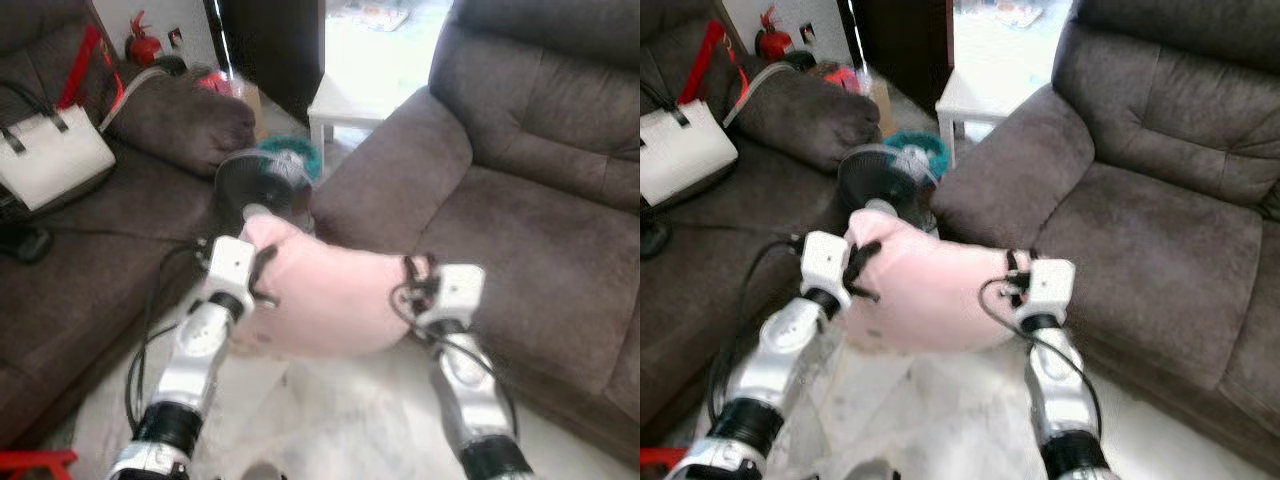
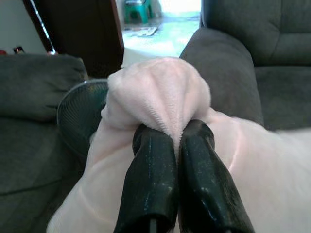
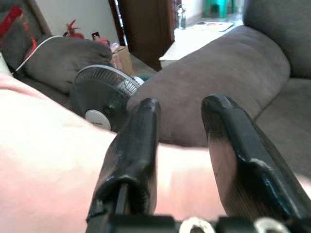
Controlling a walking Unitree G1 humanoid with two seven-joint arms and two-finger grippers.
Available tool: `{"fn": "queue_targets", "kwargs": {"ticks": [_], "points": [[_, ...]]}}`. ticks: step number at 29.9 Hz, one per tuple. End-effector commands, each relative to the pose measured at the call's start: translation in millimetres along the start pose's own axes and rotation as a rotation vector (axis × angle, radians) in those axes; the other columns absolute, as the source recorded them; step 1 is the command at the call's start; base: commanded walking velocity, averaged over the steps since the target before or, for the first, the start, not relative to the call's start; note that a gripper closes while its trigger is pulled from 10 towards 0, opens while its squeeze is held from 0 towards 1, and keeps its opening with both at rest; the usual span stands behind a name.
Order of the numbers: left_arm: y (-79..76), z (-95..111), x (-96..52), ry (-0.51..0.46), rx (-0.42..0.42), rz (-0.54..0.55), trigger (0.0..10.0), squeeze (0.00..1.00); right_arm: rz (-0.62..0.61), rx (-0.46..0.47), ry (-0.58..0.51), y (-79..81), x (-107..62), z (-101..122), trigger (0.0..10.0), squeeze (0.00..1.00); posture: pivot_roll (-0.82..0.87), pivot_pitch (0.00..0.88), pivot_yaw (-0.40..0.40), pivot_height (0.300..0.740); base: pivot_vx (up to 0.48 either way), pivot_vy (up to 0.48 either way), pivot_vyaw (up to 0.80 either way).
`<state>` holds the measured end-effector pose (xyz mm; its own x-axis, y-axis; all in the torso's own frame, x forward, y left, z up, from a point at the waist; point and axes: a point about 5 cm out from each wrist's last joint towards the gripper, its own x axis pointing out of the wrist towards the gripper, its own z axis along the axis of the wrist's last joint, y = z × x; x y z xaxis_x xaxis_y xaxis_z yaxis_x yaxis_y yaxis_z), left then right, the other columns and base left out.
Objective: Move the pillow to the sofa from floor
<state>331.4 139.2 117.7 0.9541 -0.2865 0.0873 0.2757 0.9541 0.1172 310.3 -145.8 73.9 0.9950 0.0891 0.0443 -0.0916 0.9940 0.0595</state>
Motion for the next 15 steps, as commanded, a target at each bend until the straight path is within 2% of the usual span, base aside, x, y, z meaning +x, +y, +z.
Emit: {"fn": "queue_targets", "kwargs": {"ticks": [1,10,11,12,15], "points": [[1.8,21.4,6.0,-0.098,0.006,0.009,10.0,0.00,-0.024,-0.001,0.007,-6.6,-1.6,-1.5,10.0,0.00,0.13,0.071,0.049,0.740,0.000,0.000,0.00],[-1.4,27.3,7.6,-0.110,0.004,-0.027,10.0,0.00,-0.065,0.003,-0.011,-16.7,3.5,6.1,10.0,0.00,0.13,0.076,0.042,0.740,0.000,0.000,0.00],[-1.4,27.8,7.9,-0.106,0.006,-0.039,10.0,0.00,-0.056,-0.020,-0.002,-18.0,4.8,7.2,10.0,0.00,0.13,0.078,0.043,0.740,0.000,0.000,0.00],[-2.4,28.6,8.5,-0.097,0.014,-0.074,10.0,0.00,-0.031,-0.101,0.044,-21.8,6.9,6.1,10.0,0.00,0.13,0.080,0.042,0.740,0.000,0.000,0.00],[-4.0,29.4,8.4,-0.087,0.025,-0.112,10.0,0.00,0.018,-0.175,0.097,-26.3,7.2,2.1,10.0,0.00,0.13,0.083,0.043,0.740,0.000,0.000,0.00]]}}
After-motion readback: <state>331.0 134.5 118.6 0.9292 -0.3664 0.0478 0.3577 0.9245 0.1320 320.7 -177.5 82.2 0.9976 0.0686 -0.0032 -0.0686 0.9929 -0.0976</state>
